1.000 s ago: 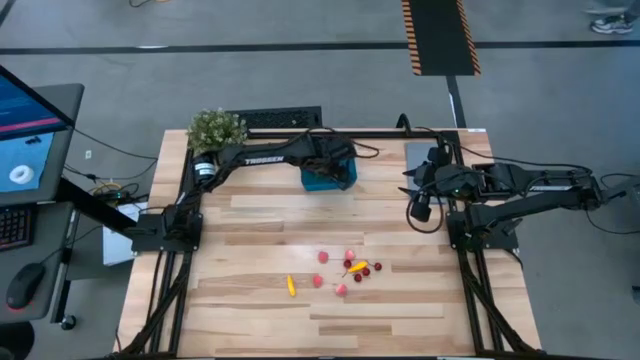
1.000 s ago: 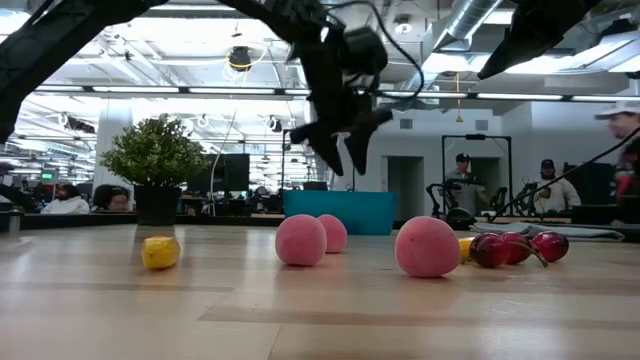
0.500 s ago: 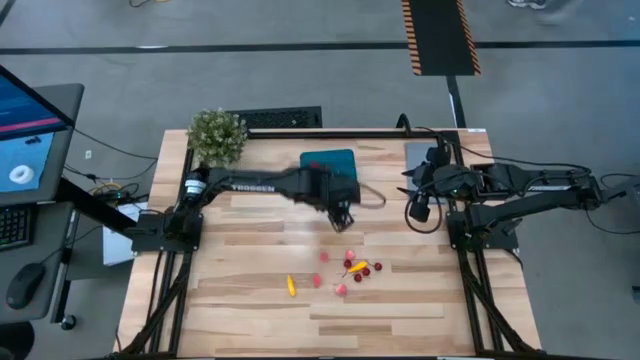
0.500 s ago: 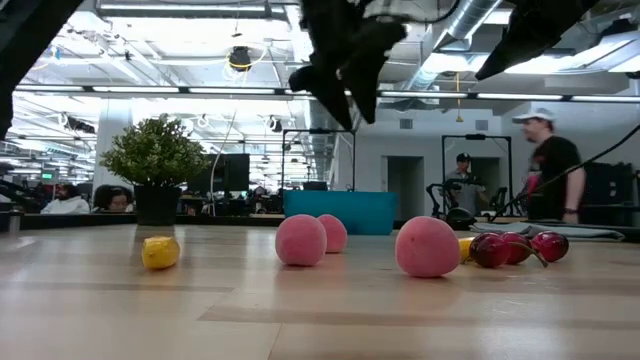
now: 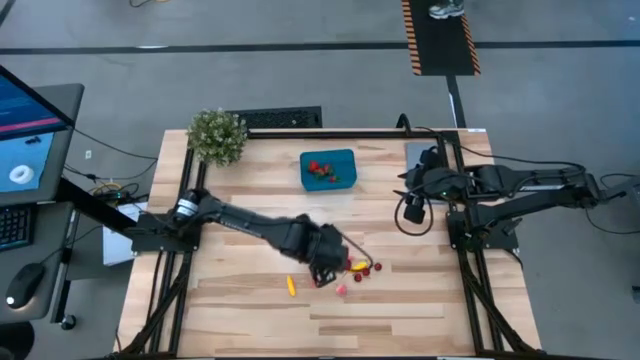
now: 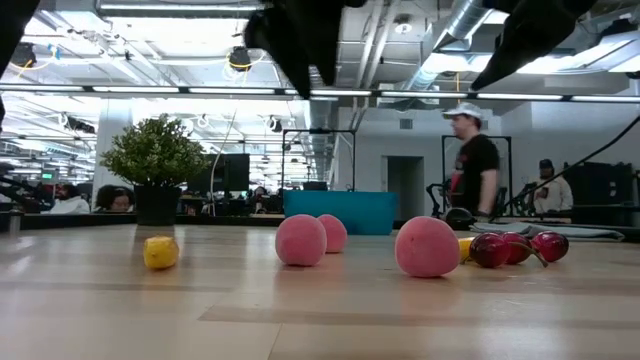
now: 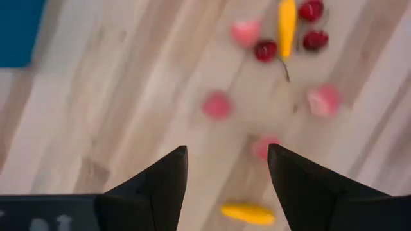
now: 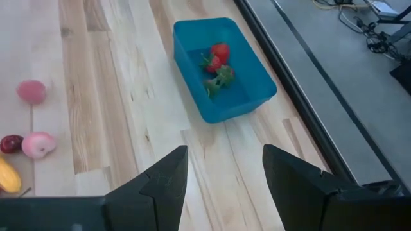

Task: Pick and placing Produce into tupperware
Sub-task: Put the peach into the blue bin

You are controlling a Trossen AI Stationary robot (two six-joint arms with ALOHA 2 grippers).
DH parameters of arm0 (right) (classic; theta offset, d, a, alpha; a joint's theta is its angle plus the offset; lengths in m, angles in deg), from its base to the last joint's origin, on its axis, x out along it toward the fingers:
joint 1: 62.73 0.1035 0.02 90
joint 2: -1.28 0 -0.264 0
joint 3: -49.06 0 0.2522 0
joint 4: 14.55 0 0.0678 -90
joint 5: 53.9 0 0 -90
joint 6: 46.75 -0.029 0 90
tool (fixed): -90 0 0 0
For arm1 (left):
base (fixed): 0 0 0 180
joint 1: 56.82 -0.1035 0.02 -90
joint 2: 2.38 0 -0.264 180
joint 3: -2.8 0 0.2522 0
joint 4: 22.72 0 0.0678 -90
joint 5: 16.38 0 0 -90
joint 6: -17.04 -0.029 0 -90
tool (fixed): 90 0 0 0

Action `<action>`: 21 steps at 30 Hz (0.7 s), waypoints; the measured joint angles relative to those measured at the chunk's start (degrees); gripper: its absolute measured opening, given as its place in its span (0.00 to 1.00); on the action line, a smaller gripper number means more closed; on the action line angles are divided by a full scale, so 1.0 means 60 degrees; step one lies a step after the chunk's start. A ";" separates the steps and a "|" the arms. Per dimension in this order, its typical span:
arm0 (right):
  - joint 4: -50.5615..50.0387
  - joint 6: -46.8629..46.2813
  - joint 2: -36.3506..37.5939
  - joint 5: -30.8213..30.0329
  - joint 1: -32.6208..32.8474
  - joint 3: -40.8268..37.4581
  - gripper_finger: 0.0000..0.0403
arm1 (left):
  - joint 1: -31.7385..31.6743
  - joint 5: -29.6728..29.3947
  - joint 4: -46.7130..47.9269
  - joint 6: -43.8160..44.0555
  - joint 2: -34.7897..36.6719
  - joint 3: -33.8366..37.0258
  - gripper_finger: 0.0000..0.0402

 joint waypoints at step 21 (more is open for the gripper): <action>-0.0135 0.0081 -0.0004 0.0000 0.0000 0.0000 0.56 | 0.0399 0.1168 -0.2788 -0.0701 -0.0007 0.2699 0.62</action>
